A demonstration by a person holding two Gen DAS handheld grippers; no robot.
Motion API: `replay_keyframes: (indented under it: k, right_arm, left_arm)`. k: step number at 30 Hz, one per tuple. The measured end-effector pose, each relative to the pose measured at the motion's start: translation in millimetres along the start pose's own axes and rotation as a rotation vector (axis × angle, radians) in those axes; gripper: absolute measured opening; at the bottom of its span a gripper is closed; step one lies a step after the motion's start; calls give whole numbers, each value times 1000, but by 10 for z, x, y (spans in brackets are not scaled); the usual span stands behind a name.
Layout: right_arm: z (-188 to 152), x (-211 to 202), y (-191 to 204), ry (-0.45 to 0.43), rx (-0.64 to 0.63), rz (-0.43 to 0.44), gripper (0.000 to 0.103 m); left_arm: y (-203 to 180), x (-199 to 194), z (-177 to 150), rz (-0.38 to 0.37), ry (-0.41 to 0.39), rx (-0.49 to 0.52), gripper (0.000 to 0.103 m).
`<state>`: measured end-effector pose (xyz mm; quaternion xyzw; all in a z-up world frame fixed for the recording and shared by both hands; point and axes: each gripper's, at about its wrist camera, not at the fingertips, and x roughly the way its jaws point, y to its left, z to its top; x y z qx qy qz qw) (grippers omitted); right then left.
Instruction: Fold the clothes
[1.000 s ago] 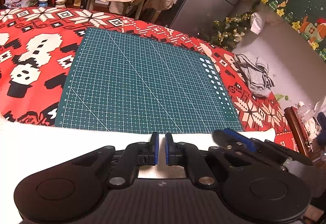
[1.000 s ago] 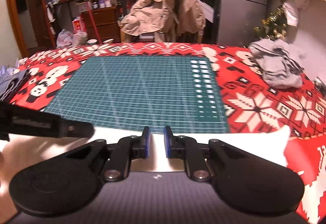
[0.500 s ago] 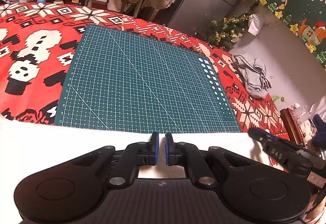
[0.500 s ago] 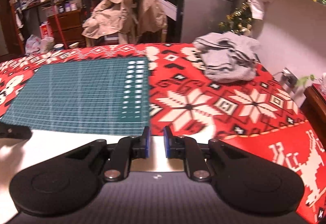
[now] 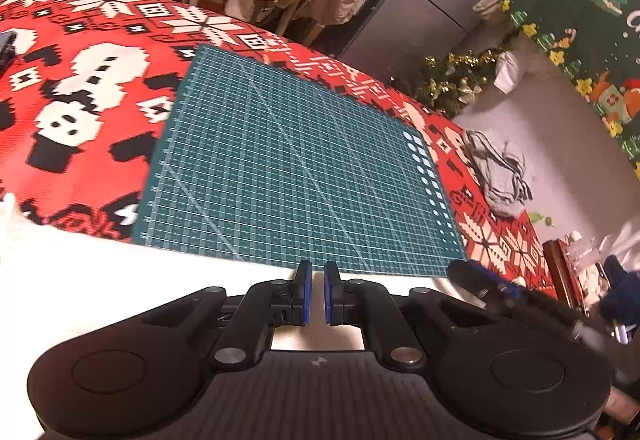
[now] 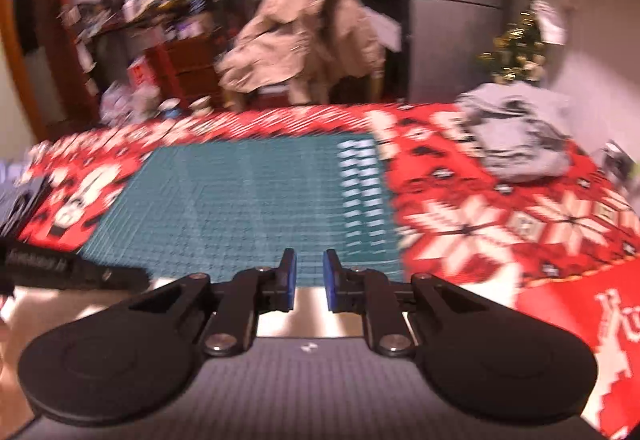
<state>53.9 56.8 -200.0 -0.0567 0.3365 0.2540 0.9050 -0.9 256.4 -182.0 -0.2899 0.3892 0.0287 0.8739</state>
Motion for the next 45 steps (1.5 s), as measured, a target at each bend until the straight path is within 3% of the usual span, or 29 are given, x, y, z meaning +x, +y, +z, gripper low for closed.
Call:
replay_keyframes:
  k: [5, 19, 23, 30, 32, 34, 35, 36, 43, 45]
  right_arm:
    - [-55, 81, 134, 28, -33, 18, 15]
    - [-61, 140, 47, 39, -17, 8, 15]
    - [-63, 139, 37, 39, -15, 10, 15]
    - [-59, 126, 22, 37, -13, 14, 15]
    - [-53, 122, 17, 36, -11, 14, 15]
    - [-45, 116, 12, 34, -8, 15, 16]
    - [-40, 116, 11, 35, -6, 15, 16]
    - [-35, 117, 9, 35, -4, 16, 16]
    - [-32, 104, 43, 34, -13, 25, 16]
    - [-30, 102, 40, 34, -11, 23, 16]
  left_arm:
    - [176, -101, 12, 28, -25, -1, 6]
    - [525, -479, 4, 171, -98, 110, 3]
    - [595, -565, -5, 297, -127, 143, 5]
    - [721, -727, 80, 296, -155, 84, 5]
    - [737, -783, 97, 297, -165, 81, 9]
    - [755, -829, 108, 309, -175, 76, 19]
    - [771, -849, 113, 330, -186, 69, 34]
    - [793, -869, 118, 346, -200, 60, 39]
    - [880, -820, 138, 314, -153, 35, 45]
    - [848, -756, 120, 335, -139, 56, 37]
